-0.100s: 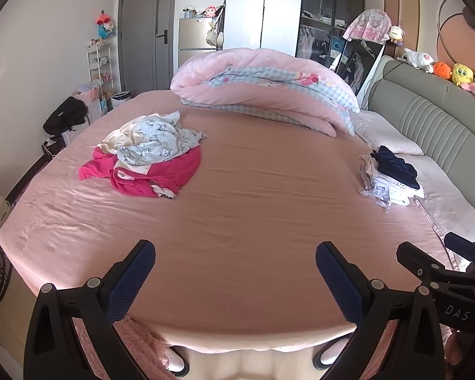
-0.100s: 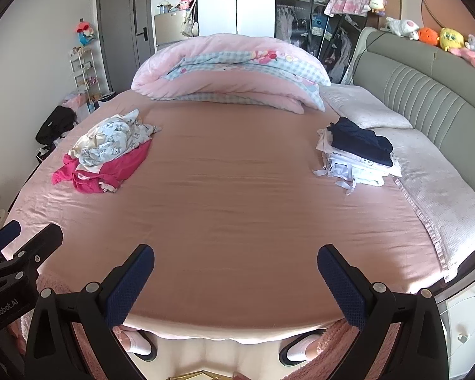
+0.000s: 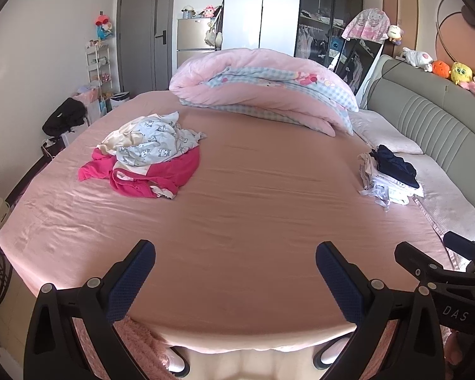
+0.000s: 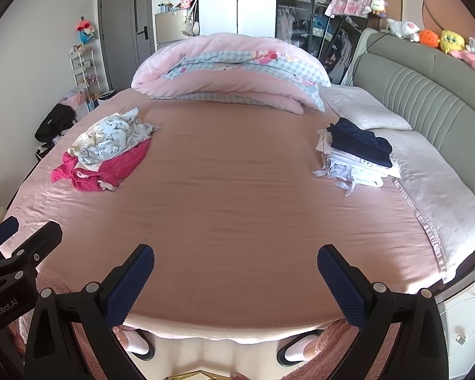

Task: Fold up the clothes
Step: 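Move both tools toward the clothes pile on the bed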

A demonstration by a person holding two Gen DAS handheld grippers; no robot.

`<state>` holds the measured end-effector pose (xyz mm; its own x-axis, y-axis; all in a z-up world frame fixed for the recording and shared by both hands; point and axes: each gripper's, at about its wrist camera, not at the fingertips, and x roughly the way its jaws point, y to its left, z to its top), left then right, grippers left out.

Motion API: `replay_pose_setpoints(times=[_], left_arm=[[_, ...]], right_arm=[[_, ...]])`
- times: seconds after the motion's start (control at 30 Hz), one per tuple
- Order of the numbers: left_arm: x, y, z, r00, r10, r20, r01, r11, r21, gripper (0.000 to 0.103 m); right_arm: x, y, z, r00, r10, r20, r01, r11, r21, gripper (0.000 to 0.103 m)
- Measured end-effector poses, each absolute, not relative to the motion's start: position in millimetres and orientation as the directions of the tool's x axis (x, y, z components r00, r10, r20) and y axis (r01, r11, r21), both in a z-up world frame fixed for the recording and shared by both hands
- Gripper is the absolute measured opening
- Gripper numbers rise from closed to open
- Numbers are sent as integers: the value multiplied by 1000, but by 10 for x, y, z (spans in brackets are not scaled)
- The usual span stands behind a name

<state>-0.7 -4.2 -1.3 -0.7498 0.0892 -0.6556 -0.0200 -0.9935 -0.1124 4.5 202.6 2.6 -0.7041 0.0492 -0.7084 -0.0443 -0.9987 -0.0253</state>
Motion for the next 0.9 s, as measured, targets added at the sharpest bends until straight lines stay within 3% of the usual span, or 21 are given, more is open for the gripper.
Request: replay_pose_setpoints(times=[0.13,0.27,0.47,0.67,0.9], left_arm=[[8,-147,-19,-754,86,-651,-25,-994,-103,103],[-91,-37,-27,-733,111,-671,-52,-993,-107,103],[-366,-200,171,-783,106,-612,-78,-994,-73,103],[-821,-647,354,-812,85,-577,-27,-994,-109,103],[-1465,-1418,144,-797,-25,-604,113,-988,-109,103]], right_arm=[[108,1969,-3,-723,61,-688,-41,-998,-46,103],[2,1977,27,-692,-70,-719,65,-997,34,103],[-311,1751,285,-736,-128,-665,182,-983,-12,103],[-844,1478,436,-711,-262,-652,315,-948,37,103],[-1706,908,320,-702,-271,-659,390,-920,-38,103]])
